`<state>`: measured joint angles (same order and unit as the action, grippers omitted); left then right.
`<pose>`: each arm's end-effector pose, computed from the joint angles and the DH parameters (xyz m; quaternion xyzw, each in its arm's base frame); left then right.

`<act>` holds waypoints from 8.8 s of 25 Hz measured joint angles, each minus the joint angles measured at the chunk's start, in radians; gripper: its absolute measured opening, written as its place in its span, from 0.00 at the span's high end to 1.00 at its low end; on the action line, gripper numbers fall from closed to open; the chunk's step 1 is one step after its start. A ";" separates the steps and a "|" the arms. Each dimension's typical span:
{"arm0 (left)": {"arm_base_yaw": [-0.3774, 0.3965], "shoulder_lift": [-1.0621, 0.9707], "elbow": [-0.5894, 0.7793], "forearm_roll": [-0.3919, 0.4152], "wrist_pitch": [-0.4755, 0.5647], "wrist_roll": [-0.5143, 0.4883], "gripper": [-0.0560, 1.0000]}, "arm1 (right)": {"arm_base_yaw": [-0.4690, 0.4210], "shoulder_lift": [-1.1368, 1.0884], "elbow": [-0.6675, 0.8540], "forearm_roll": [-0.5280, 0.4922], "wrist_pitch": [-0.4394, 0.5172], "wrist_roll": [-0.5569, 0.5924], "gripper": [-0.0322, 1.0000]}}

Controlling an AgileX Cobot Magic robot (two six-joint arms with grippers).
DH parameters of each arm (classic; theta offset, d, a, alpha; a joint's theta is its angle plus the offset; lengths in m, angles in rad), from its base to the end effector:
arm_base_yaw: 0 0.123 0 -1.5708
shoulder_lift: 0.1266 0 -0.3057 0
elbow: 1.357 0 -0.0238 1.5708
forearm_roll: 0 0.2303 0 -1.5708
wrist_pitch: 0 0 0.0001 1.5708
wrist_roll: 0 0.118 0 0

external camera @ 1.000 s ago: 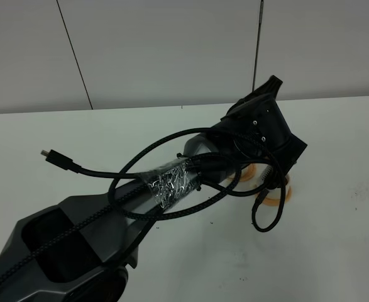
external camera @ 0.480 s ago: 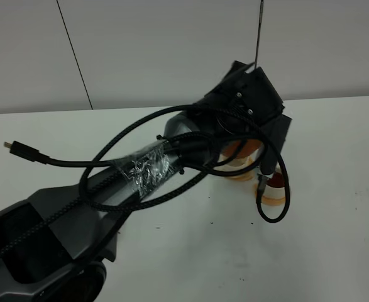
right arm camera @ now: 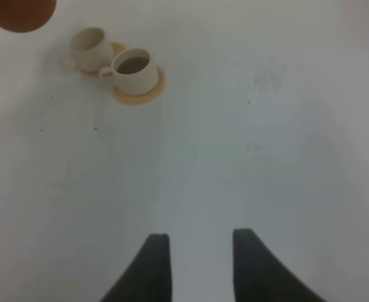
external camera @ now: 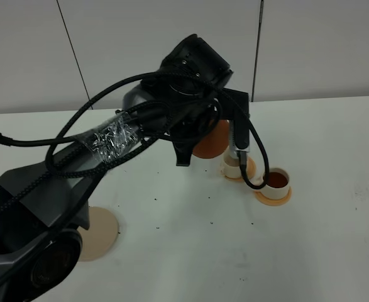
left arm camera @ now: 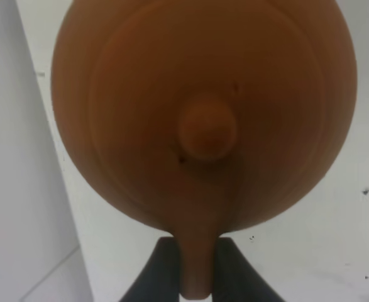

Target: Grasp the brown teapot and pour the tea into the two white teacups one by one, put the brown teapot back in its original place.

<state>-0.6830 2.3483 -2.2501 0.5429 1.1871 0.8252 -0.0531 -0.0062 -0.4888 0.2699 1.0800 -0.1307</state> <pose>0.4343 -0.2804 0.2391 0.6865 0.6540 0.2749 0.1594 -0.0212 0.0289 0.2529 -0.0392 0.8508 0.0873 0.5167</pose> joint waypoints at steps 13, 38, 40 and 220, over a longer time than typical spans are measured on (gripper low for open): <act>0.014 0.044 0.000 0.052 -0.089 0.162 0.78 | 0.000 0.000 0.000 0.000 0.000 0.000 0.74; -0.001 0.129 0.000 0.264 -0.236 0.274 0.78 | 0.000 0.000 0.000 0.000 0.000 0.000 0.74; -0.006 0.129 0.000 0.278 -0.238 0.275 0.78 | 0.000 0.000 0.000 0.000 0.000 0.000 0.74; -0.107 0.175 0.000 0.624 -0.284 0.402 0.79 | 0.000 0.000 0.000 0.001 0.000 0.000 0.74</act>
<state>-0.7905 2.5230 -2.2501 1.1670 0.9033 1.2269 -0.0531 -0.0062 -0.4888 0.2710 1.0800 -0.1307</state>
